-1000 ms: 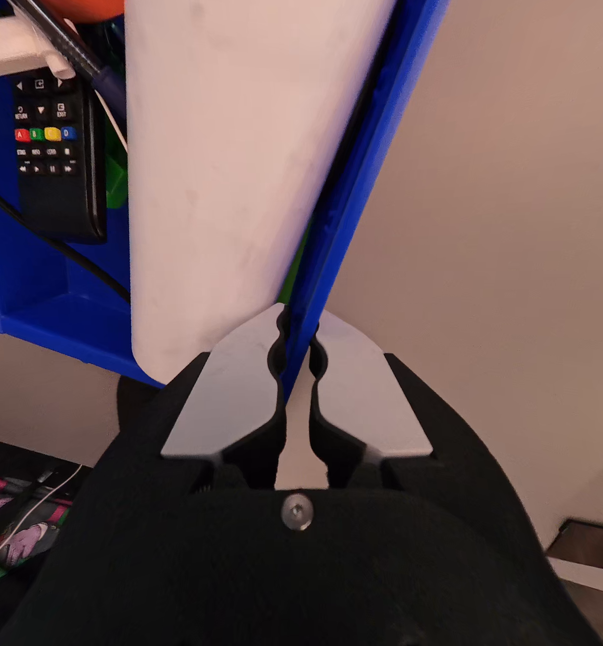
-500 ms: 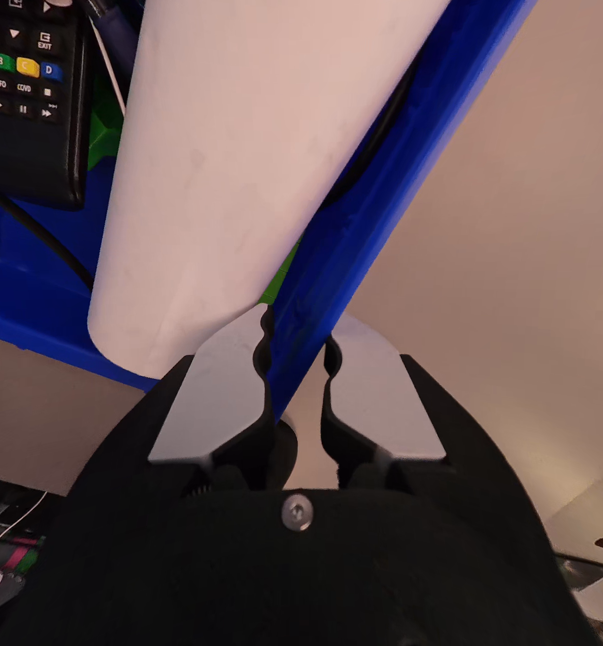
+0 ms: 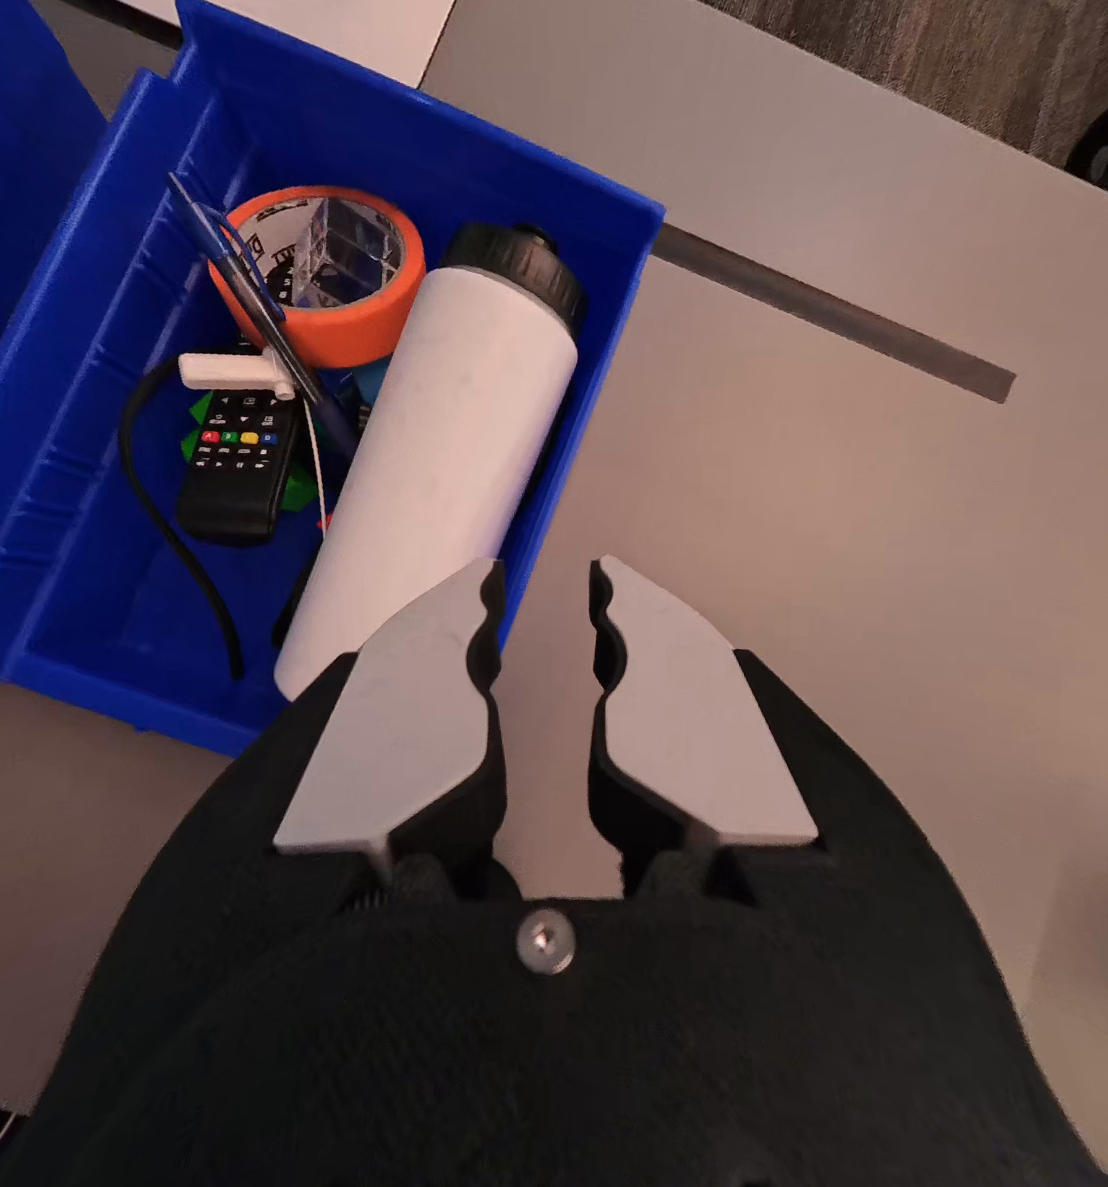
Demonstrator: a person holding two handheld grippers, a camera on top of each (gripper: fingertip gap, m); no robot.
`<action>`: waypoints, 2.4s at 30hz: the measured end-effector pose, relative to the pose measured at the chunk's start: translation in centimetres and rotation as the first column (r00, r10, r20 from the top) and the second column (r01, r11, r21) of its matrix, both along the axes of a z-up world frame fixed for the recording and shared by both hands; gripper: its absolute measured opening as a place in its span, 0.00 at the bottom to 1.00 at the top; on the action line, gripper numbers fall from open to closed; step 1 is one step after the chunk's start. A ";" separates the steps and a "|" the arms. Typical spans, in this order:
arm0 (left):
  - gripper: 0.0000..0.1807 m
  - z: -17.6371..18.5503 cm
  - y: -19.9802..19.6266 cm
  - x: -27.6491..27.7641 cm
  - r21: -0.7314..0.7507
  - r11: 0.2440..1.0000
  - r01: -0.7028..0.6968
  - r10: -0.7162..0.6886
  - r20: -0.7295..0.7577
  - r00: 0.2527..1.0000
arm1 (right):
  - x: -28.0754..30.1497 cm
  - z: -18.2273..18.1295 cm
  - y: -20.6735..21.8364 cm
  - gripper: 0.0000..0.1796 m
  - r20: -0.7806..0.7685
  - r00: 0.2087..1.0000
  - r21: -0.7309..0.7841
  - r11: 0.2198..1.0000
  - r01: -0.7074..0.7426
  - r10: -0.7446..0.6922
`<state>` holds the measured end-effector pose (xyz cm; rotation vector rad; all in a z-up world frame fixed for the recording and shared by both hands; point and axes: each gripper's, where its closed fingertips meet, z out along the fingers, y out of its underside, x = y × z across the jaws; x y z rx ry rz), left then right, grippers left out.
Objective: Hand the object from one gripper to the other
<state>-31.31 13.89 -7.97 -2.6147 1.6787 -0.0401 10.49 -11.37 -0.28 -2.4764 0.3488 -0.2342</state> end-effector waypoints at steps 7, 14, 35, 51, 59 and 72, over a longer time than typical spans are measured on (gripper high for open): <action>0.12 -1.7 2.3 1.6 -0.030 0.993 -0.113 0.113 -0.003 0.994 | 1.3 -4.0 -0.4 0.15 -0.120 0.992 -0.098 0.995 0.012 -0.024; 0.04 -1.9 4.3 0.8 -0.085 0.975 -0.203 0.210 0.087 0.974 | -0.1 -7.3 0.4 0.15 -0.245 0.969 -0.186 0.982 -0.018 -0.029; 0.05 -1.5 7.0 -6.2 -0.158 0.889 -0.429 0.452 0.163 0.877 | 4.2 -7.5 -6.1 0.06 -0.580 0.786 -0.112 0.977 0.184 -0.214; 0.19 0.8 8.7 2.9 0.198 0.929 -0.313 0.265 0.235 0.935 | 1.7 -7.4 -6.6 0.07 -0.462 0.875 -0.242 0.970 0.034 -0.146; 0.22 -5.7 12.3 2.0 0.162 0.880 -0.447 0.433 0.115 0.894 | 2.6 -4.4 -6.3 0.08 -0.413 0.906 -0.108 0.993 0.057 -0.097; 0.06 -5.6 12.1 3.2 0.014 0.909 -0.417 0.405 0.206 0.891 | 1.7 -4.8 -6.6 0.08 -0.400 0.915 -0.159 0.987 -0.013 -0.053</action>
